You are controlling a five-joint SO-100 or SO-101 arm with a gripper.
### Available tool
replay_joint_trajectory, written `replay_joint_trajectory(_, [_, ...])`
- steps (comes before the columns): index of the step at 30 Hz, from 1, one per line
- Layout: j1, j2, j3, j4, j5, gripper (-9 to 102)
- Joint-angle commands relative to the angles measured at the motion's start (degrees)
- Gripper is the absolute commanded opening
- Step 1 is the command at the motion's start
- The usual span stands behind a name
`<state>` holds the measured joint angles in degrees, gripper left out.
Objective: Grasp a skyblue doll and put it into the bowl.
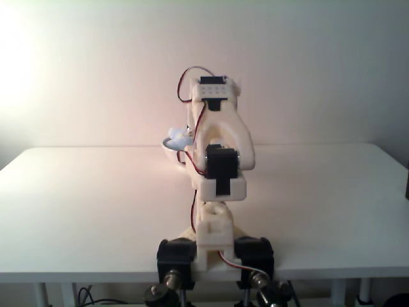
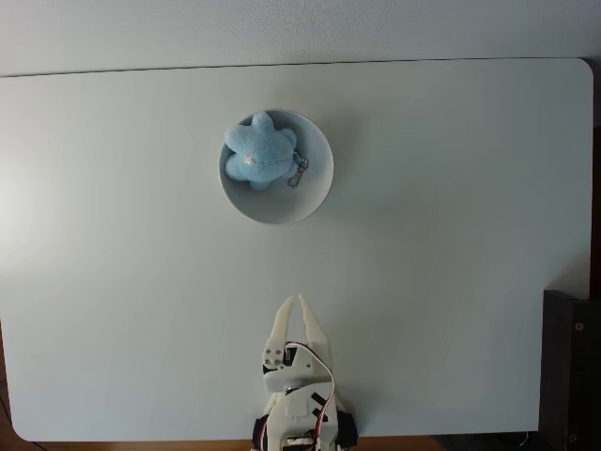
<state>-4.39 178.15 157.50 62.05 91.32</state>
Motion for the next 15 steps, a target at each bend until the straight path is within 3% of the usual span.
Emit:
replay_joint_trajectory(1, [-0.3, 17.7, 0.8, -0.5, -0.4, 1])
replay_joint_trajectory(15, [-0.4, 17.9, 1.8, -0.6, -0.4, 1])
